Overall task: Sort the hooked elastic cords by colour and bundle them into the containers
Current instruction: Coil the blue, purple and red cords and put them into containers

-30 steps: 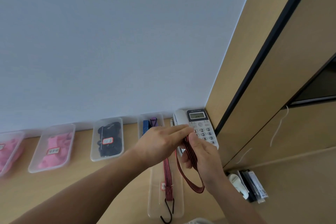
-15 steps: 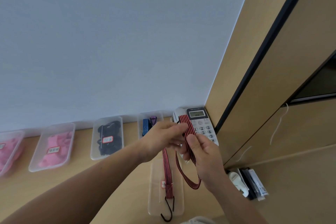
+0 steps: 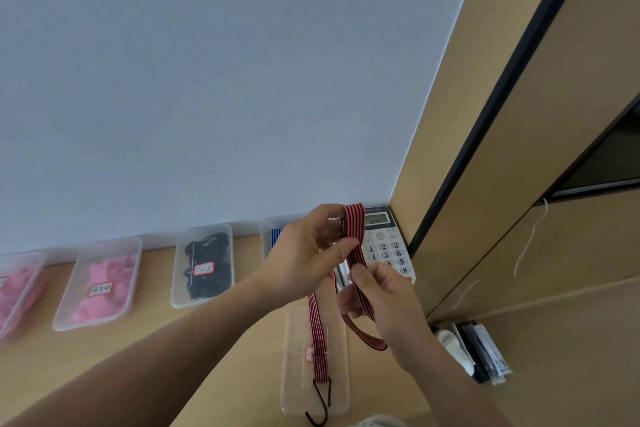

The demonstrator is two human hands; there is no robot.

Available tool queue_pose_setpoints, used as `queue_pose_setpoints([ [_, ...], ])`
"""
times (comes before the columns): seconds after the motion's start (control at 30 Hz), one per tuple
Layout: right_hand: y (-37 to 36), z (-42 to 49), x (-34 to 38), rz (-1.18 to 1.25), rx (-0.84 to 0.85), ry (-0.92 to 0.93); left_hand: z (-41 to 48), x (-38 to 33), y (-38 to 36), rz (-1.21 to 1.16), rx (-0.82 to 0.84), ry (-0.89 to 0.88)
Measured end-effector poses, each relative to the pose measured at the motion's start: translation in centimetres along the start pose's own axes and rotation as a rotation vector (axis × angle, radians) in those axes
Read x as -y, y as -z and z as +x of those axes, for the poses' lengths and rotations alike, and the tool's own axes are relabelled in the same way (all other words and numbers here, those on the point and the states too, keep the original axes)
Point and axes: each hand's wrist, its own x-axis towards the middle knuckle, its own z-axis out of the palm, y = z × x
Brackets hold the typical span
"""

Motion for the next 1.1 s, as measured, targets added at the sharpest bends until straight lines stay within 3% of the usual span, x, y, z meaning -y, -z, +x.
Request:
queue_pose_setpoints([
  [0.2,-0.5,0.1,0.3,-0.02,-0.077,0.098,-0.3,2.2,0.1,0.611,-0.067,-0.368],
  [0.33,-0.6,-0.3,0.9,0.073,-0.039,0.106,0.1,2.9,0.2,0.816,-0.117,-0.708],
  [0.5,-0.8,-0.2,0.8,0.114,-0.014,0.126,0.3,4.2,0.3,0.927,-0.025,-0.764],
  [0.7,-0.5,0.1,0.7,0.1,-0.022,0.144,0.3,4.6,0.7,0.832,0.136,-0.571],
  [0.77,-0.4,0.2,0.6,0.104,-0.019,0.154,0.0,3.5,0.3,0.605,0.123,-0.36],
  [0.87,-0.4,0.1,0.5,0.078,-0.011,0.177,0.1,1.6,-0.3,0.156,0.008,0.139],
  [0.93,-0.4,0.0,0.3,0.052,-0.005,0.18,0.8,0.9,-0.2,-0.089,0.012,0.346],
  [1.03,-0.5,-0.1,0.3,0.021,0.011,0.183,0.9,-0.2,0.1,-0.225,0.173,0.466],
  [1.1,-0.4,0.0,0.2,0.016,0.017,0.177,0.6,-0.6,0.0,-0.289,0.208,0.439],
])
